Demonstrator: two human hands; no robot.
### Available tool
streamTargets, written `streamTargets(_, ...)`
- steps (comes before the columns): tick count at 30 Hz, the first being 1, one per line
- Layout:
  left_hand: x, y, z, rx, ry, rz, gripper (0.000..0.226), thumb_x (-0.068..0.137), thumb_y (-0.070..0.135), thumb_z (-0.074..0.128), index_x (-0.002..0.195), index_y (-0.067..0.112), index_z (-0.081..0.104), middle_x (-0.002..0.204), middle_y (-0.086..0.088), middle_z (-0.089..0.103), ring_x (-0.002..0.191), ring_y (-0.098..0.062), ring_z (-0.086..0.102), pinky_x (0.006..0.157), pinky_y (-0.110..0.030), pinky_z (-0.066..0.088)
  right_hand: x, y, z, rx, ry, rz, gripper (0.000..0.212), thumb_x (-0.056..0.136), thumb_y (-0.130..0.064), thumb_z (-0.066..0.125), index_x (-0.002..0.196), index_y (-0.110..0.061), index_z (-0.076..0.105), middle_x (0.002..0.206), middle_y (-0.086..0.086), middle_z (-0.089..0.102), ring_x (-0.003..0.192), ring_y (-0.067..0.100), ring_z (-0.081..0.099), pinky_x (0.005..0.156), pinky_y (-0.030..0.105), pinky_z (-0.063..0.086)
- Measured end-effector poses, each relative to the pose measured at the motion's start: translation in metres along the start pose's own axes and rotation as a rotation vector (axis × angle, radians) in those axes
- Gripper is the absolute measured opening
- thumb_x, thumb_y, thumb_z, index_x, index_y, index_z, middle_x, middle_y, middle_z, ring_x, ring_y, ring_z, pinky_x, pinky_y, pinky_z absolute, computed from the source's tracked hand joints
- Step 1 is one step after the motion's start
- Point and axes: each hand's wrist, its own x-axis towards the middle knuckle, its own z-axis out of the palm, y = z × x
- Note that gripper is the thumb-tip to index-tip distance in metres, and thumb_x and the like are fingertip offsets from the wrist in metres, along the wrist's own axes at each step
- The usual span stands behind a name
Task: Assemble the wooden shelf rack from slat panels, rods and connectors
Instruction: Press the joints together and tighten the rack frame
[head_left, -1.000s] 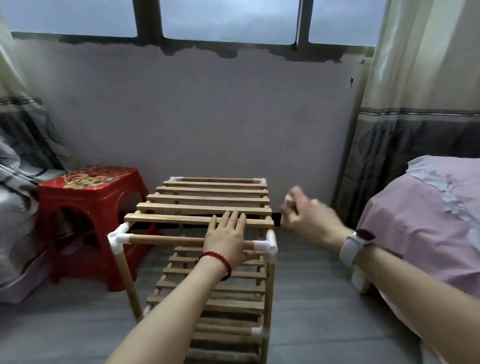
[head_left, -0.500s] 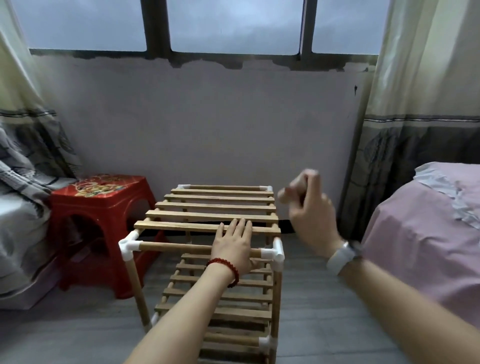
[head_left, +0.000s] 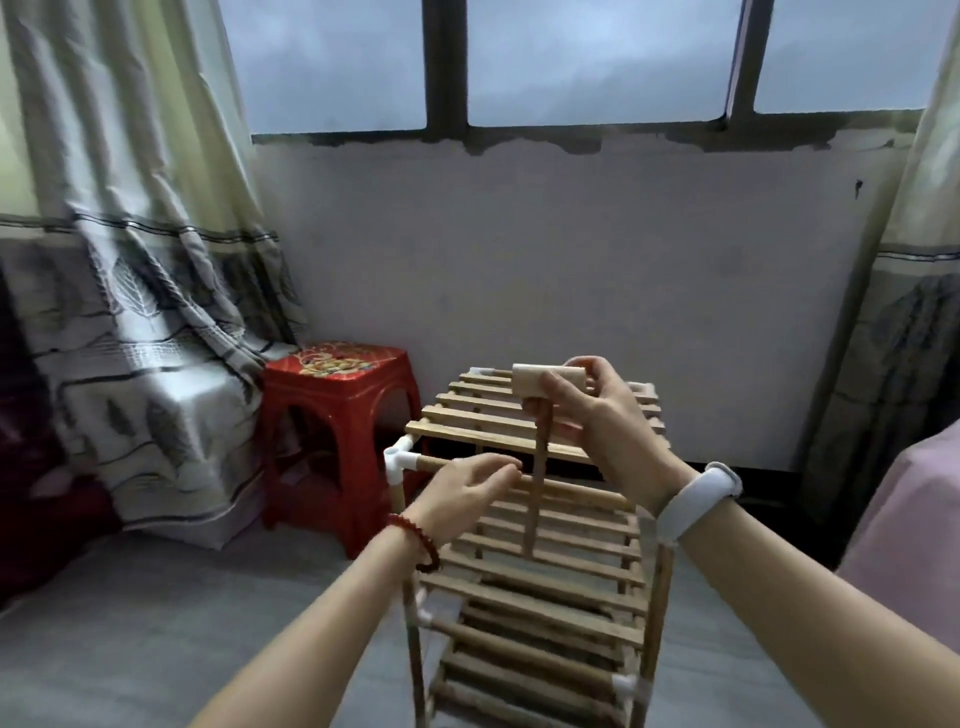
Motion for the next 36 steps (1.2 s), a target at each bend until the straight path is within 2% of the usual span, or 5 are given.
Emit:
streamTargets(6,-0.091,-0.032,-0.063,-0.111,0.306,-0.051,0.028,0.102,0.022,0.036,0.092,0.011,0.06,0.062,0.0,0.051,0.054,-0.007,0.049,0.053,-0.022,0.04,0.003,0.029,0.109,0.063,-0.087,0.066,0.031,0.082,-0.033,0.069,0.098,-0.017,0.048,0.105,0.015,0.066,0.086,0.026,0.067,0.072,0.042,0.057)
streamTargets(12,-0.205,-0.126,-0.124,0.18,0.714,-0.327,0.014,0.097,0.021,0.049,0.085,0.027,0.054,0.065,0.008,0.053,0.058,-0.005,0.049,0.055,-0.021,0.037,-0.012,0.123,0.219,-0.274,-0.379,0.193,0.011,0.091,-0.02,0.06,0.096,-0.019,0.051,0.094,0.014,0.062,0.071,0.02,0.056,0.057,0.032,0.045)
streamTargets(19,-0.244,-0.262,-0.131,0.296,0.721,-0.744,0.023,0.094,0.007,0.047,0.112,0.001,0.06,0.109,-0.015,0.062,0.101,-0.03,0.057,0.079,-0.026,0.038,-0.013,0.268,0.274,-0.816,-0.61,0.276,0.034,0.093,-0.022,0.053,0.124,-0.011,0.049,0.099,0.003,0.063,0.083,0.016,0.055,0.07,0.023,0.04)
streamTargets(24,-0.211,-0.384,-0.102,0.261,0.684,-0.906,0.021,0.099,0.01,0.038,0.116,0.004,0.049,0.112,-0.016,0.061,0.099,-0.034,0.057,0.077,-0.034,0.041,-0.004,0.414,0.283,-0.966,-0.711,0.439,0.037,0.096,-0.022,0.045,0.132,-0.014,0.045,0.114,0.007,0.064,0.104,0.024,0.058,0.082,0.027,0.042)
streamTargets(36,-0.119,-0.623,-0.057,0.468,0.486,-0.958,0.061,0.088,-0.008,0.035,0.144,0.015,0.031,0.119,-0.013,0.048,0.113,-0.03,0.041,0.093,-0.032,0.033,0.035,0.667,0.264,-1.404,-0.986,0.521,0.076,0.092,-0.056,0.038,0.148,-0.036,-0.01,0.157,0.002,-0.02,0.144,0.029,-0.015,0.112,0.058,0.004)
